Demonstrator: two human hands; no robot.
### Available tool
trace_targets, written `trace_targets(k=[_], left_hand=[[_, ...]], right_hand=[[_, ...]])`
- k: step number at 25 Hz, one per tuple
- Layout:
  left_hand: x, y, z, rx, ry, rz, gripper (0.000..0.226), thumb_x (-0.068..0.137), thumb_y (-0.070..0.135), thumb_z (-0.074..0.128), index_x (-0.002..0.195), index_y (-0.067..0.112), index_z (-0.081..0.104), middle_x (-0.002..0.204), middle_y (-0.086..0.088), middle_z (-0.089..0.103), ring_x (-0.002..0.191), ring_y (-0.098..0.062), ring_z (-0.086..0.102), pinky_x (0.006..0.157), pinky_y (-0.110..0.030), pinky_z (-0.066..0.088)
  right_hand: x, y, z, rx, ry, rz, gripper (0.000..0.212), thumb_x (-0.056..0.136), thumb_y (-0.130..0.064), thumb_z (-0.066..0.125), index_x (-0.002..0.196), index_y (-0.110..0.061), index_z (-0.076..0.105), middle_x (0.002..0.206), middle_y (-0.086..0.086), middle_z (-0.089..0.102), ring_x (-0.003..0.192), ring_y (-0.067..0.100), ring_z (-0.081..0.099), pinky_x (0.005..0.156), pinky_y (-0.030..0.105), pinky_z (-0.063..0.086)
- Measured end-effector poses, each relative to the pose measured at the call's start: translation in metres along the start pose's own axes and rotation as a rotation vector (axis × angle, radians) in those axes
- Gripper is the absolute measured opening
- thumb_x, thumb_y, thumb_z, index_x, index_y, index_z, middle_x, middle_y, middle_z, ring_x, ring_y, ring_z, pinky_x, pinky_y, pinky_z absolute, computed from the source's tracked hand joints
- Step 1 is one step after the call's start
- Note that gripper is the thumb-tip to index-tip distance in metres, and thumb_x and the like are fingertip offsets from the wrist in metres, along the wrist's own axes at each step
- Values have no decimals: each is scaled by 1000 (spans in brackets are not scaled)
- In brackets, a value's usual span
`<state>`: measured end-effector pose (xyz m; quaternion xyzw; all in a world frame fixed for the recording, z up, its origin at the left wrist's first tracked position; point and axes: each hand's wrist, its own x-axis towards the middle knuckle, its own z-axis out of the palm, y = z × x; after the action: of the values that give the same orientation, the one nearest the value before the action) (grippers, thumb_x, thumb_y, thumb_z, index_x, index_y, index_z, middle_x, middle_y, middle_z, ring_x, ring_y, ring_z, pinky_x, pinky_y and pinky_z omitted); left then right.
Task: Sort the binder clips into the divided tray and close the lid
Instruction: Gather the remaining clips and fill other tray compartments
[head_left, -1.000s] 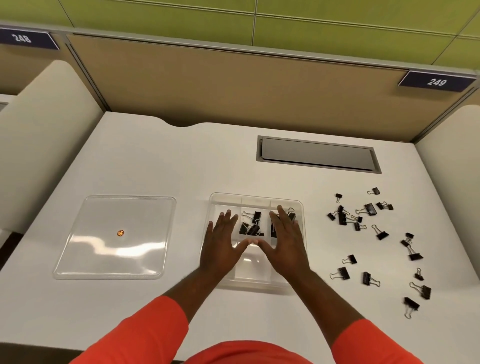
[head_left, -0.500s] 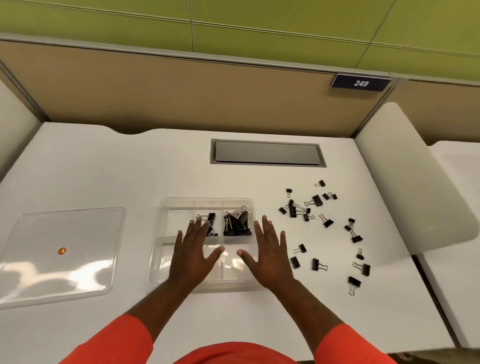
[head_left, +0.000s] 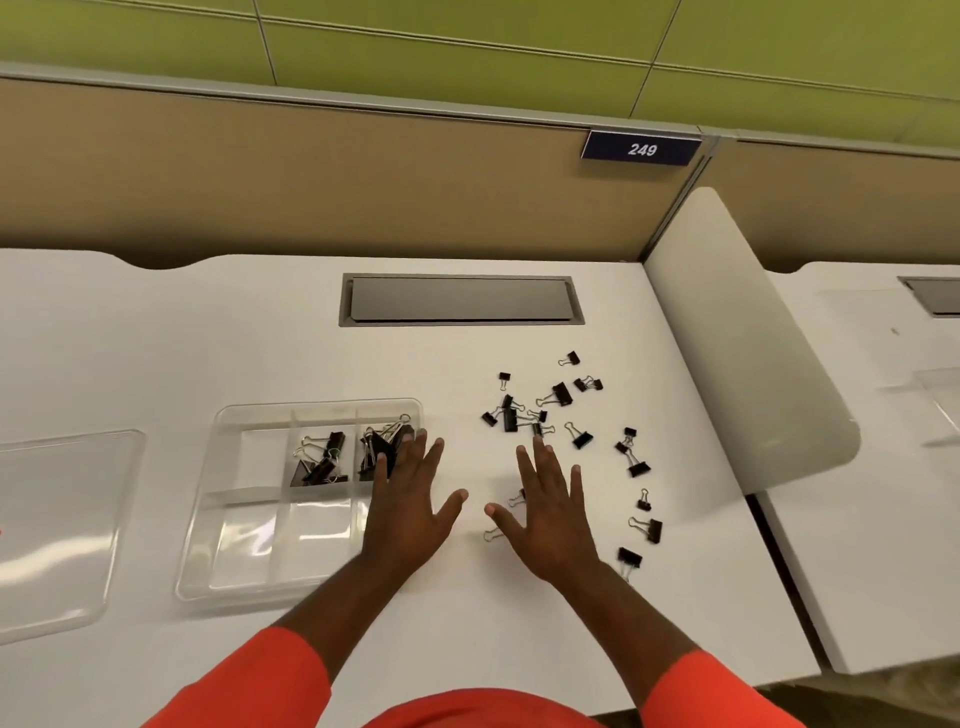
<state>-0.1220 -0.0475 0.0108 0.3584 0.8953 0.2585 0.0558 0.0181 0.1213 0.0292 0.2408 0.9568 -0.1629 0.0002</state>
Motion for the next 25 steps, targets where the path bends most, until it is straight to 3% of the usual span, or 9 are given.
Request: trace_targets(k=[9, 15, 21, 25], left_hand=[[51, 44, 53, 112, -89, 29, 73, 89, 56, 41, 151, 20, 34, 160, -5, 27, 150, -22, 16, 120, -55, 7], [95, 56, 82, 177, -158, 43, 71, 87, 49, 39, 150, 17, 37, 156, -4, 37, 148, -25, 25, 119, -57, 12], [122, 62, 101, 159, -195, 93, 64, 90, 33, 59, 149, 18, 40, 156, 0, 38, 147, -25, 28, 119, -56, 13], [126, 61, 108, 151, -134, 115, 54, 88, 28, 59, 140, 20, 50, 138, 2, 55, 132, -21, 44, 118, -51, 19]], right_hand=[[27, 82, 5, -4, -43, 10, 88, 94, -67, 40, 161, -22, 4, 169, -1, -9, 154, 13, -9, 124, 52, -2], [84, 126, 2, 16, -72, -5, 82, 92, -44, 48, 160, -18, 11, 169, 2, -2, 155, 18, 0, 123, 55, 3], [138, 146, -3, 75, -53, 4, 74, 92, -15, 53, 159, -18, 20, 168, 1, 12, 154, 19, 10, 124, 53, 8], [159, 156, 4, 46, -48, -41, 76, 87, -3, 51, 157, -19, 27, 166, 0, 20, 153, 21, 16, 124, 52, 12]])
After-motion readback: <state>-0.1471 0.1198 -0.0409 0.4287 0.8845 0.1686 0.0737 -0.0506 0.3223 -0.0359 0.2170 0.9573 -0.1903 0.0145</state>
